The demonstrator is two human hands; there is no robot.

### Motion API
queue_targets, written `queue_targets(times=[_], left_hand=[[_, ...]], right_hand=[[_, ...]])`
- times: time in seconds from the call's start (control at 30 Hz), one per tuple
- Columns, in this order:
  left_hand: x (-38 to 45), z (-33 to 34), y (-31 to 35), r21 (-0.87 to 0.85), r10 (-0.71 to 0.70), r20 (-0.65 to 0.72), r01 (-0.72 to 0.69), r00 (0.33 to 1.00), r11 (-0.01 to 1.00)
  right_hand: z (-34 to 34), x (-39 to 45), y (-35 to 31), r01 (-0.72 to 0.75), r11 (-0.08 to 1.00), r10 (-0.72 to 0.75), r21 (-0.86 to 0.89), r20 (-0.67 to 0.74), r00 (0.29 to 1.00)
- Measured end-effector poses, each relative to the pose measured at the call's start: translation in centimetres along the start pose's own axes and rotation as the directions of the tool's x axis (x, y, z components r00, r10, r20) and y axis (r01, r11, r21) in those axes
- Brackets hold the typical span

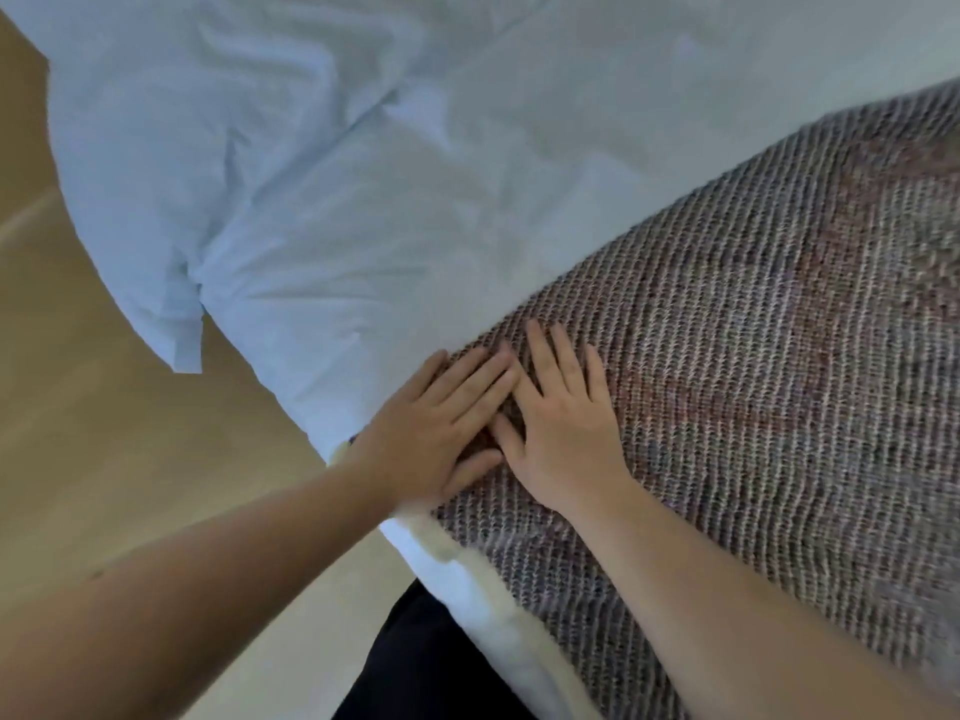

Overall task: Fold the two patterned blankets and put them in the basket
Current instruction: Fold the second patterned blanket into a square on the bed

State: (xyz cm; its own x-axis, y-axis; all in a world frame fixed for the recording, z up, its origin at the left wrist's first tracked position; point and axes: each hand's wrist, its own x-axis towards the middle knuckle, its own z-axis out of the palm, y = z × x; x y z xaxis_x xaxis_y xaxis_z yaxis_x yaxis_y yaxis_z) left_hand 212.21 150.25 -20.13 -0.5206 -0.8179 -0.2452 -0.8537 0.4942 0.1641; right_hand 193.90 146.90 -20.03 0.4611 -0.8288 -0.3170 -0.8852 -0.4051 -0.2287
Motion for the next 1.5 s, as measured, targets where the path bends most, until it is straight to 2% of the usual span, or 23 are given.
queue_targets(times=[0.07, 0.17, 0.3, 0.4, 0.5, 0.6, 0.67, 0.83, 0.93, 1.0, 1.13, 1.2, 1.33, 1.4, 1.5], left_hand=[[-0.1, 0.1, -0.2, 0.019, 0.001, 0.051, -0.002, 0.999, 1.0], [1.7, -1.3, 2.0, -0.008, 0.043, 0.042, -0.043, 0.998, 0.999], [7.1, -2.9, 9.2, -0.06, 0.272, 0.02, -0.271, 0.962, 0.961], [10.4, -2.9, 15.3, -0.052, 0.438, 0.087, -0.435, 0.895, 0.899], [12.3, -1.8, 22.5, -0.033, 0.594, 0.214, -0.602, 0.775, 0.798], [12.7, -0.1, 29.0, 0.006, 0.687, 0.336, -0.731, 0.644, 0.682], [12.6, 1.2, 33.1, 0.038, 0.712, 0.391, -0.783, 0.583, 0.62], [12.5, 3.2, 41.5, 0.051, 0.811, 0.384, -0.887, 0.442, 0.459], [12.9, 3.8, 44.5, 0.043, 0.858, 0.379, -0.933, 0.346, 0.357], [13.1, 4.0, 45.7, 0.064, 0.868, 0.395, -0.951, 0.302, 0.302], [12.8, 4.8, 47.2, 0.094, 0.868, 0.424, -0.966, 0.259, 0.242], [12.3, 5.3, 48.1, 0.104, 0.871, 0.427, -0.97, 0.245, 0.222], [11.7, 5.8, 49.0, 0.11, 0.881, 0.411, -0.972, 0.233, 0.205], [11.3, 5.9, 49.6, 0.084, 0.895, 0.39, -0.977, 0.214, 0.197], [9.6, 6.6, 50.9, 0.024, 0.903, 0.386, -0.98, 0.191, 0.197]], right_hand=[[-0.1, -1.2, 1.0, -0.037, 0.999, 0.038, 0.028, -0.041, 0.998], [0.0, -4.6, 3.1, -0.18, 0.981, 0.186, 0.068, -0.082, 0.979], [1.2, -11.1, 6.8, -0.383, 0.914, 0.396, 0.134, -0.089, 0.914], [2.7, -17.3, 9.8, -0.582, 0.796, 0.599, 0.168, -0.078, 0.797], [4.6, -24.2, 12.1, -0.723, 0.668, 0.738, 0.173, -0.028, 0.675], [6.8, -30.3, 13.3, -0.829, 0.513, 0.851, 0.224, -0.008, 0.525], [8.3, -34.3, 13.5, -0.873, 0.408, 0.906, 0.265, -0.002, 0.423], [10.8, -40.9, 13.6, -0.887, 0.254, 0.965, 0.387, -0.043, 0.257], [11.8, -43.4, 13.6, -0.868, 0.162, 0.987, 0.469, -0.062, 0.151], [12.4, -44.8, 13.6, -0.85, 0.113, 0.993, 0.515, -0.048, 0.103], [13.1, -46.0, 13.4, -0.791, 0.071, 0.995, 0.608, -0.094, 0.017], [13.2, -45.9, 13.3, -0.727, 0.082, 0.992, 0.682, -0.13, -0.009], [13.3, -46.8, 12.9, -0.562, 0.115, 0.993, 0.819, -0.094, 0.066], [13.2, -48.7, 12.7, -0.617, 0.108, 0.993, 0.779, -0.119, 0.024], [13.4, -52.0, 12.4, -0.723, 0.019, 0.99, 0.69, -0.112, -0.081]])
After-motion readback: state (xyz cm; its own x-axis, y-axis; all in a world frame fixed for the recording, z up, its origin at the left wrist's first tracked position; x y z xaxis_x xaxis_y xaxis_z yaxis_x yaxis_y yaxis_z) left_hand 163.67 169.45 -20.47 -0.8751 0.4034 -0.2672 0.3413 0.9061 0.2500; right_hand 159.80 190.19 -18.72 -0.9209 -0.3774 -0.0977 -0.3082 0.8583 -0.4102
